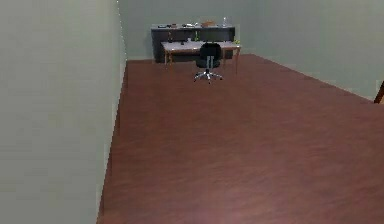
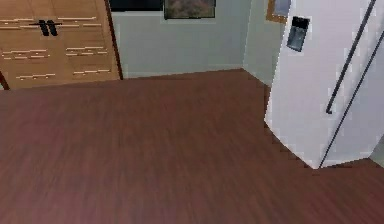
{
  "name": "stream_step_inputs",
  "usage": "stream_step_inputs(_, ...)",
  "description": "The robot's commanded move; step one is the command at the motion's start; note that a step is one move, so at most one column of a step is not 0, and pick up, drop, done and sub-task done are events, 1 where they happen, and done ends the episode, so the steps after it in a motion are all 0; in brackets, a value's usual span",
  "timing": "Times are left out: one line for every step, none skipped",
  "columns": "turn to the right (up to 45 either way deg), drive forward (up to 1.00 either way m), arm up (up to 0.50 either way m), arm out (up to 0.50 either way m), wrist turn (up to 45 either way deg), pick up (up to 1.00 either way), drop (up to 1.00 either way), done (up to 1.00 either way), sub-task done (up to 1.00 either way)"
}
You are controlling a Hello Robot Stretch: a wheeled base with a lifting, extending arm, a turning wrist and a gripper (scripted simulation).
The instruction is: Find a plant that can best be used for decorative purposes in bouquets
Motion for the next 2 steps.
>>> stream_step_inputs(0.0, 0.05, 0.00, 0.00, 0.0, 0.00, 0.00, 0.00, 0.00)
stream_step_inputs(12.0, 0.00, 0.00, 0.00, 0.0, 0.00, 0.00, 0.00, 0.00)
